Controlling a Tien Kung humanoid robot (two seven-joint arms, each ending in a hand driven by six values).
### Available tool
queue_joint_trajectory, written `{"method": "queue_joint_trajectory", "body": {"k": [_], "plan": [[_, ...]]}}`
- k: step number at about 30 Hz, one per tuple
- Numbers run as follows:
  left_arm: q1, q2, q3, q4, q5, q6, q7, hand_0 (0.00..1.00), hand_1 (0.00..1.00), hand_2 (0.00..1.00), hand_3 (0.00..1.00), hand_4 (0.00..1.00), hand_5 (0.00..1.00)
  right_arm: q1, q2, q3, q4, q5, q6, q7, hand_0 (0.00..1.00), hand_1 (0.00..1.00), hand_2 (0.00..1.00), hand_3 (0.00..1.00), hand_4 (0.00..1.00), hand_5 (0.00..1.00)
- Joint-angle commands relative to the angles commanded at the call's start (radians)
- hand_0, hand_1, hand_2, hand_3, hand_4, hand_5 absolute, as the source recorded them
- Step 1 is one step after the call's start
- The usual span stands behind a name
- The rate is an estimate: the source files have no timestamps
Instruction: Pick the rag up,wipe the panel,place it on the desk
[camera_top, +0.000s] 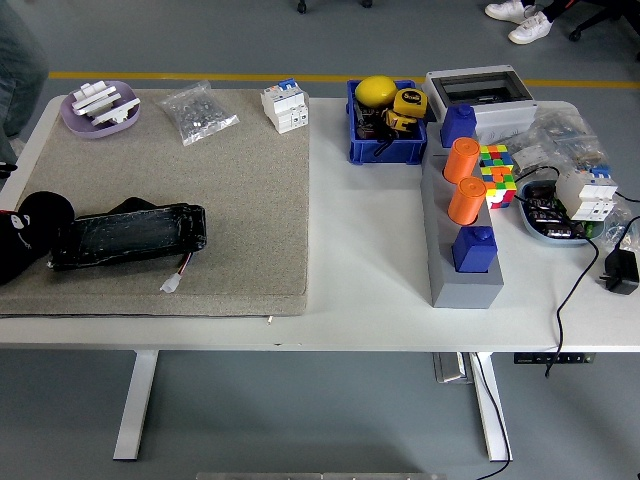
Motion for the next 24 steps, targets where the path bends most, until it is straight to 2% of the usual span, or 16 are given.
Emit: {"method": "queue_joint_trajectory", "body": {"k": [4,5,9,10,11,16,17,22,23,24], "plan": [[-0.005,0.0,0.012,0.014,-0.002,-0.005,0.008,0.951,0.944,0.891,0.836,0.855,0.002,0.001,0.0,0.0,-0.001,-0.001,-0.003,0.002,0.789,0.718,0.722,0.702,0.998,0.735],[-0.007,0.0,0.018,0.02,0.0,-0.007,0.011,0.914,0.921,0.877,0.807,0.85,0.002,0.001,0.0,0.003,0.0,-0.002,-0.005,0.004,0.79,0.716,0.722,0.701,0.998,0.736],[-0.017,0.002,0.054,0.057,-0.024,-0.012,0.02,0.914,0.921,0.877,0.807,0.85,0.002,0.002,0.0,0.001,0.0,-0.002,-0.009,0.008,0.79,0.716,0.722,0.701,0.998,0.736],[-0.021,0.001,0.063,0.07,-0.031,-0.01,0.02,0.914,0.921,0.877,0.807,0.85,0.002,0.002,-0.001,-0.003,0.0,-0.001,-0.01,0.009,0.79,0.716,0.722,0.701,0.998,0.736],[-0.022,0.001,0.068,0.074,-0.035,-0.008,0.02,0.828,0.867,0.837,0.779,0.841,0.002,0.002,-0.001,-0.004,0.0,-0.001,-0.01,0.01,0.79,0.716,0.721,0.699,0.998,0.735],[-0.041,-0.002,0.111,0.11,-0.06,0.018,0.017,0.828,0.867,0.837,0.779,0.841,0.002,0.002,-0.001,-0.006,0.001,0.0,-0.017,0.018,0.79,0.716,0.721,0.699,0.998,0.735],[-0.045,-0.002,0.117,0.118,-0.067,0.019,0.018,0.547,0.712,0.71,0.607,0.65,0.002,0.002,-0.001,-0.006,0.001,0.0,-0.019,0.019,0.79,0.711,0.72,0.693,0.998,0.731],[-0.054,-0.008,0.138,0.134,-0.073,0.039,0.032,0.547,0.712,0.71,0.607,0.65,0.002,0.003,-0.004,-0.008,0.002,0.0,-0.027,0.027,0.79,0.711,0.72,0.693,0.998,0.731],[-0.054,-0.008,0.139,0.134,-0.072,0.041,0.033,0.439,0.554,0.626,0.562,0.414,0.002,0.002,-0.004,-0.006,0.003,-0.001,-0.028,0.028,0.791,0.711,0.718,0.693,0.998,0.732],[-0.054,-0.008,0.141,0.134,-0.074,0.043,0.033,0.439,0.554,0.626,0.562,0.414,0.002,0.002,-0.004,-0.003,0.003,-0.002,-0.029,0.028,0.791,0.711,0.718,0.693,0.998,0.732]]}}
